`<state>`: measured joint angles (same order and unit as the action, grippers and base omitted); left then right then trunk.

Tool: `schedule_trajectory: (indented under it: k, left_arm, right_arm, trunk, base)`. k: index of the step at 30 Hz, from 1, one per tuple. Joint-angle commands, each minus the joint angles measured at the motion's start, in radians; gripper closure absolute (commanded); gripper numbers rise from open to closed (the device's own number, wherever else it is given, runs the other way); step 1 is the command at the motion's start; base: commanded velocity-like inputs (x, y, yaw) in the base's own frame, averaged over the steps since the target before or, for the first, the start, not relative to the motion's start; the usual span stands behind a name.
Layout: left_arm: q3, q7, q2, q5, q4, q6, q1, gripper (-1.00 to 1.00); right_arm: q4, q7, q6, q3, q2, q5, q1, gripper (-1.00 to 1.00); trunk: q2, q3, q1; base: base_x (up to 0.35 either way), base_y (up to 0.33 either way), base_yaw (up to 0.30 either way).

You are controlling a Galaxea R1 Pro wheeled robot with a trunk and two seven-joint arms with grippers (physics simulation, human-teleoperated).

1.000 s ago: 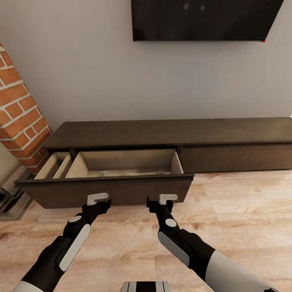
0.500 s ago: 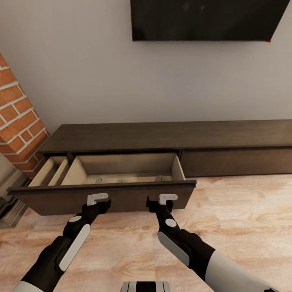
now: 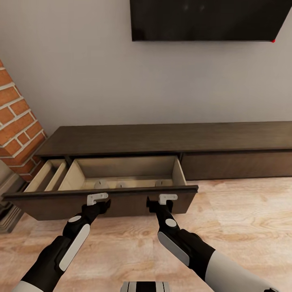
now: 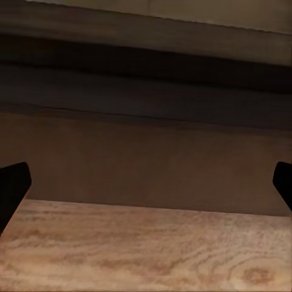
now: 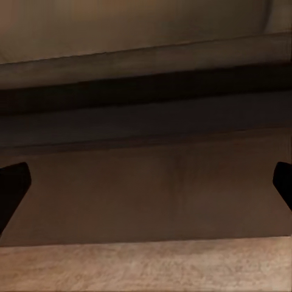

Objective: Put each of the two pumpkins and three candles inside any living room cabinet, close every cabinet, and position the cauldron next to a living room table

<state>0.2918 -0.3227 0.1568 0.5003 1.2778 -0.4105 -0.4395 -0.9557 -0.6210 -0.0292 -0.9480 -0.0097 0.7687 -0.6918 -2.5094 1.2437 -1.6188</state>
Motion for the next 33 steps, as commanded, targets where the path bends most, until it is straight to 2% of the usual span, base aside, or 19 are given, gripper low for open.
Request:
schedule_trajectory:
  k: [1, 23, 33]
  left_arm:
    - [0.001, -0.01, 0.001, 0.01, 0.002, -0.002, -0.001, -1.0]
    - [-0.002, -0.01, 0.001, 0.011, 0.002, -0.002, -0.001, -1.0]
    - [-0.002, -0.01, 0.0, 0.012, 0.002, -0.002, -0.001, -1.0]
  right_arm:
    - [-0.002, -0.006, -0.003, -0.005, -0.001, 0.008, -0.002, -1.0]
    - [-0.002, -0.006, -0.003, -0.006, -0.001, 0.008, -0.002, -1.0]
    - [-0.002, -0.006, -0.003, -0.006, -0.001, 0.007, -0.001, -1.0]
  trunk:
    - [0.0, 0.001, 0.0]
    - [0.0, 0.001, 0.0]
    - [0.0, 0.001, 0.0]
  base:
    - [0.159, 0.0, 0.0]
    - [0.046, 0.003, 0.0]
    - [0.222, 0.0, 0.0]
